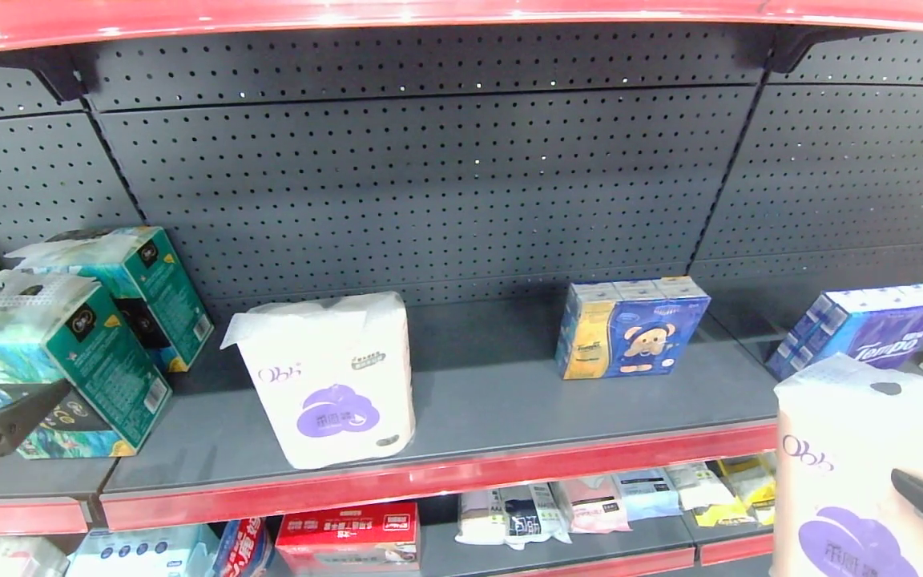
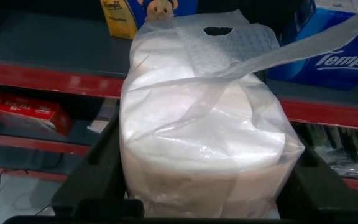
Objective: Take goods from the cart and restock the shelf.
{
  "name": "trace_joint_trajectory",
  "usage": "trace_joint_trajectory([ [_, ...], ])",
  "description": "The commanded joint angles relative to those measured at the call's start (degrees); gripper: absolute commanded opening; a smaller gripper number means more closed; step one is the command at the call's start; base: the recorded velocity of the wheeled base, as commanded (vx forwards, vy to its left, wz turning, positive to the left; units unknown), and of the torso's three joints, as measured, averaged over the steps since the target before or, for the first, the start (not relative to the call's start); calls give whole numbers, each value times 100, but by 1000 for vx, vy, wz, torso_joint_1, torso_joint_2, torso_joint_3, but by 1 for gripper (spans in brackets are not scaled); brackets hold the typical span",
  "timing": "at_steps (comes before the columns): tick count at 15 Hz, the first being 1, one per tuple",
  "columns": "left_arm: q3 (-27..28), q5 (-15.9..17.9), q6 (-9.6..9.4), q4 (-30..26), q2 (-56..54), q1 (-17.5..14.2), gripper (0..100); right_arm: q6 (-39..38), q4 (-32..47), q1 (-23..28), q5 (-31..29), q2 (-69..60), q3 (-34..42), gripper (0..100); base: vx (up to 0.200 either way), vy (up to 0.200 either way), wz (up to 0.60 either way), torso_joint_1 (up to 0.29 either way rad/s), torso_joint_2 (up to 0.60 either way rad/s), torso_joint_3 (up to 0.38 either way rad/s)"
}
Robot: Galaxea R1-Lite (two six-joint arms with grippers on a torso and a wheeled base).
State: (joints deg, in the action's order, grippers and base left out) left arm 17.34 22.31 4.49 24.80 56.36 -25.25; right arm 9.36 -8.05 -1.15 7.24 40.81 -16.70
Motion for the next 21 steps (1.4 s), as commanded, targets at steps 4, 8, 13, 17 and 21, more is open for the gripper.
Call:
trace_joint_trajectory([
  [4, 736, 1531, 149, -1987, -2393, 2199, 100, -13, -13, 9, -3, -170, 0, 0, 0, 0, 0, 0, 0, 0],
  [8, 596, 485, -730, -2444, -2595, 2340, 100, -22, -13, 0, 14, -47, -123, 0, 0, 0, 0, 0, 0, 0],
  [13, 51, -1150, -1433, -2480, -3104, 2331, 100, -13, -22, 0, 23, 6, -325, 0, 0, 0, 0, 0, 0, 0],
  [17, -327, -552, -1424, -2726, -3518, 2613, 100, -22, -13, 0, 164, 6, -404, 0, 0, 0, 0, 0, 0, 0],
  [21, -1224, -1589, -1521, -2857, -4625, 2604, 100, 22, -13, 0, 225, 14, -404, 0, 0, 0, 0, 0, 0, 0],
])
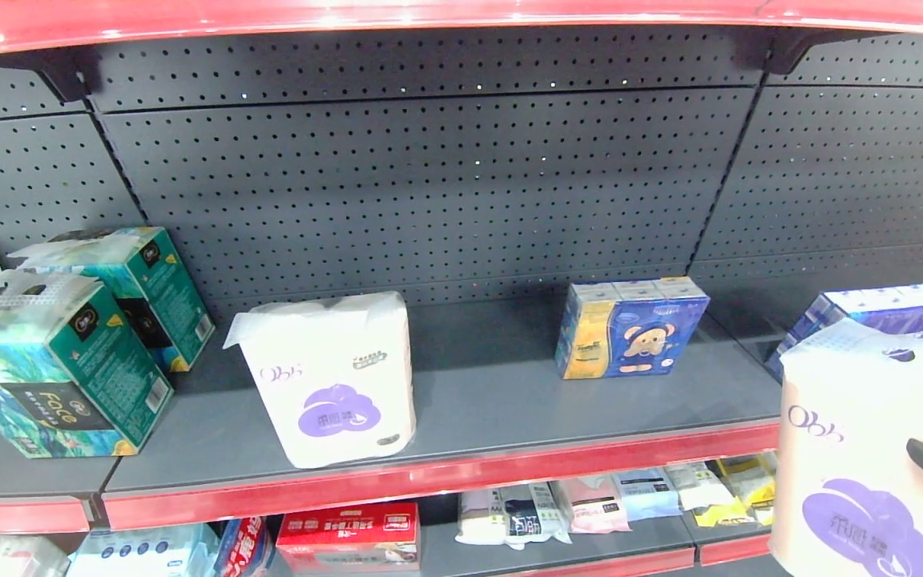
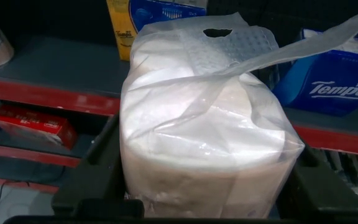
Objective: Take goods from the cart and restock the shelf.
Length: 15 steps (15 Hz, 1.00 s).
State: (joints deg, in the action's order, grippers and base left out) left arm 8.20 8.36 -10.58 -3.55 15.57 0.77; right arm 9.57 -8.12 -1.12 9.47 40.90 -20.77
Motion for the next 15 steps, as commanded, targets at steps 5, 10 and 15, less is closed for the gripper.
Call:
trace_joint_trajectory([
  [5, -399, -502, 443, -208, -1144, -15, 100, 1, -14, -2, 72, -56, -41, 0, 0, 0, 0, 0, 0, 0],
  [10, -495, -827, 636, -41, -1548, -121, 100, -17, -5, 7, 81, -232, -41, 0, 0, 0, 0, 0, 0, 0],
  [15, -820, -546, 1005, 346, -1557, -112, 100, -25, -14, -2, 178, -65, -305, 0, 0, 0, 0, 0, 0, 0],
])
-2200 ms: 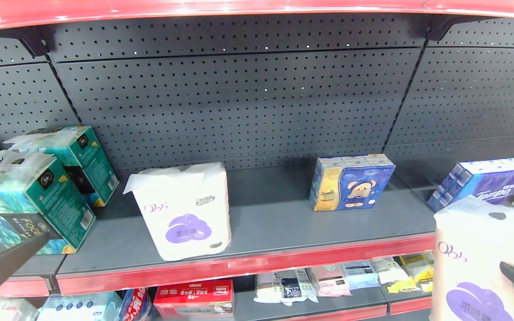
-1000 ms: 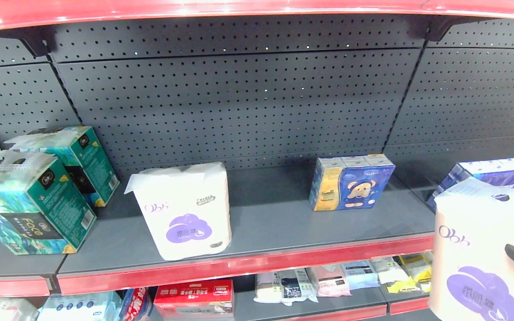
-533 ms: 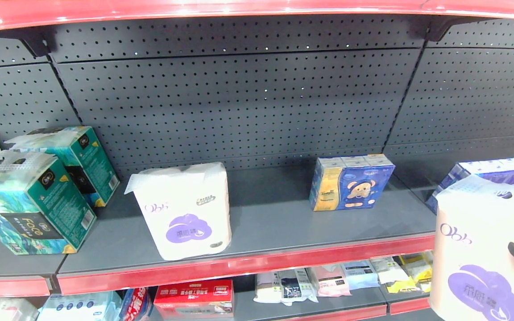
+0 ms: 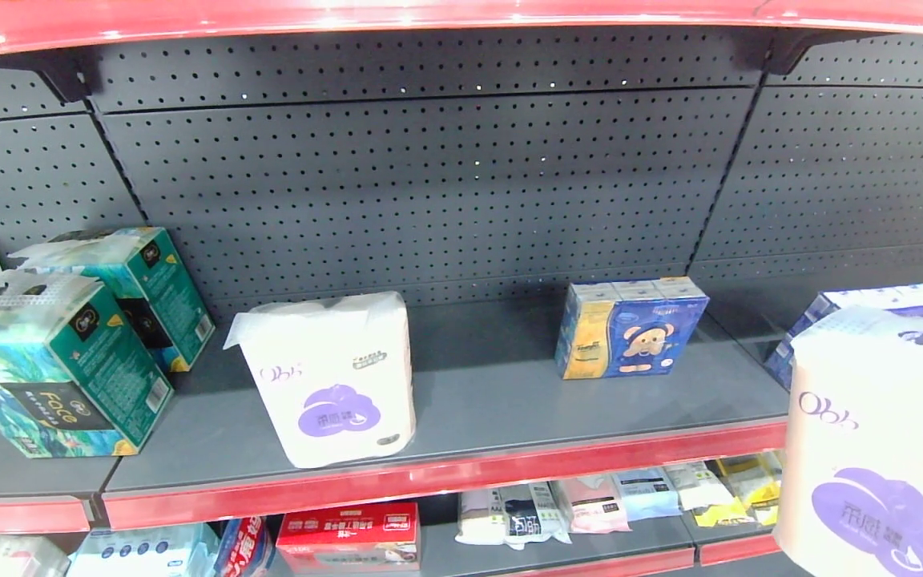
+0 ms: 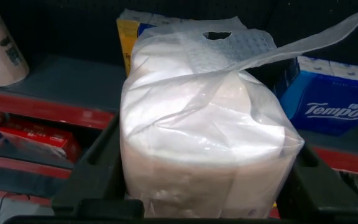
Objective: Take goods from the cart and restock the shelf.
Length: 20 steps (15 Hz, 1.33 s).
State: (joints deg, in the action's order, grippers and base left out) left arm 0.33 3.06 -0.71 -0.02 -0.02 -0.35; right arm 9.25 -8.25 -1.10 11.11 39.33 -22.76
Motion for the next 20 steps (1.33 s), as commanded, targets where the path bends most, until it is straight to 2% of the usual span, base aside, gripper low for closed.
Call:
trace_joint_trajectory([
  [1, -33, -16, 18, -6, 2, 0, 100, -2, -1, -5, 23, 128, -150, 0, 0, 0, 0, 0, 0, 0],
  [4, -33, -25, 53, -6, 2, 0, 100, -11, -10, -22, 76, 497, -563, 0, 0, 0, 0, 0, 0, 0],
  [6, -33, -25, 53, -6, 2, 0, 100, -11, -10, -128, 419, 541, -739, 0, 0, 0, 0, 0, 0, 0],
  [9, -33, -25, 53, -6, 2, 0, 100, -11, 8, -242, 533, 787, -941, 0, 0, 0, 0, 0, 0, 0],
  [11, -33, -25, 53, -6, 2, 0, 100, -29, 8, -418, 559, 963, -818, 0, 0, 0, 0, 0, 0, 0],
  [15, -33, -25, 53, -6, 2, 0, 100, 147, -27, -1165, 682, 1604, -1037, 0, 0, 0, 0, 0, 0, 0],
  [19, -33, -25, 53, -6, 2, 0, 100, 244, -467, -1112, 665, 1763, -950, 0, 0, 0, 0, 0, 0, 0],
  [20, -33, -25, 53, -6, 2, 0, 100, 235, -792, -479, 586, 1719, -721, 0, 0, 0, 0, 0, 0, 0],
])
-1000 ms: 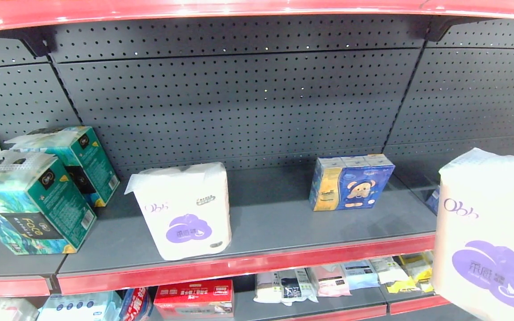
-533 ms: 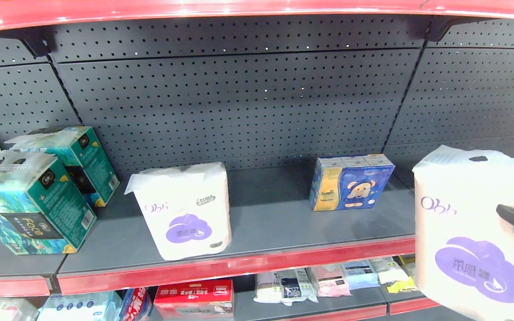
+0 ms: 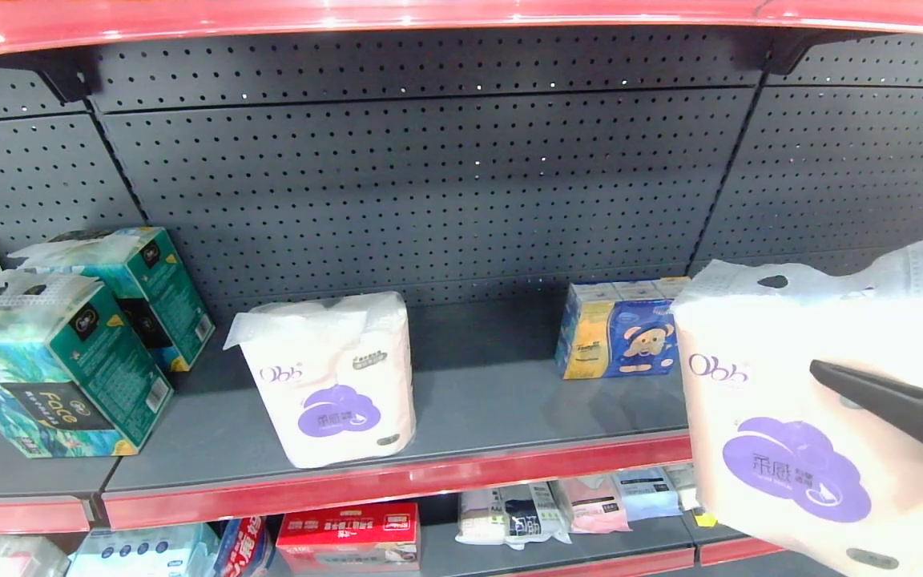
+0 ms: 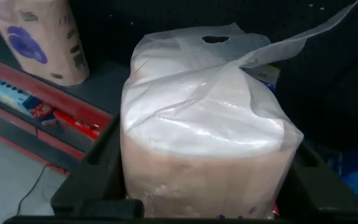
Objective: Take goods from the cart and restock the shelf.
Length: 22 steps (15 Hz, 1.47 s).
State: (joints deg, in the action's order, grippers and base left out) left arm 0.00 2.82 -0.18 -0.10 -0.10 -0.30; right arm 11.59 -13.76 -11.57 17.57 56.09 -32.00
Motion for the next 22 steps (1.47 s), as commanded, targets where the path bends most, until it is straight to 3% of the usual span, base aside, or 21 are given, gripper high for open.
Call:
trace_joint_trajectory([
  [1, 0, 0, 1, 1, 10, -5, 100, -17, -241, 1043, -78, -1, 238, 0, 0, 0, 0, 0, 0, 0],
  [3, 0, 0, 1, 1, 10, -5, 100, -254, -171, 1341, -148, -335, 308, 0, 0, 0, 0, 0, 0, 0],
  [10, 0, 0, 1, 1, 10, -5, 100, -324, 23, 1526, -386, -1786, 915, 0, 0, 0, 0, 0, 0, 0],
  [18, 0, 0, 1, 1, 10, -5, 100, -324, 286, 1640, -430, -2111, 1108, 0, 0, 0, 0, 0, 0, 0],
  [22, 0, 0, 1, 1, 10, -5, 100, -333, 286, 1614, -421, -2067, 1135, 0, 0, 0, 600, 0, 0, 4],
])
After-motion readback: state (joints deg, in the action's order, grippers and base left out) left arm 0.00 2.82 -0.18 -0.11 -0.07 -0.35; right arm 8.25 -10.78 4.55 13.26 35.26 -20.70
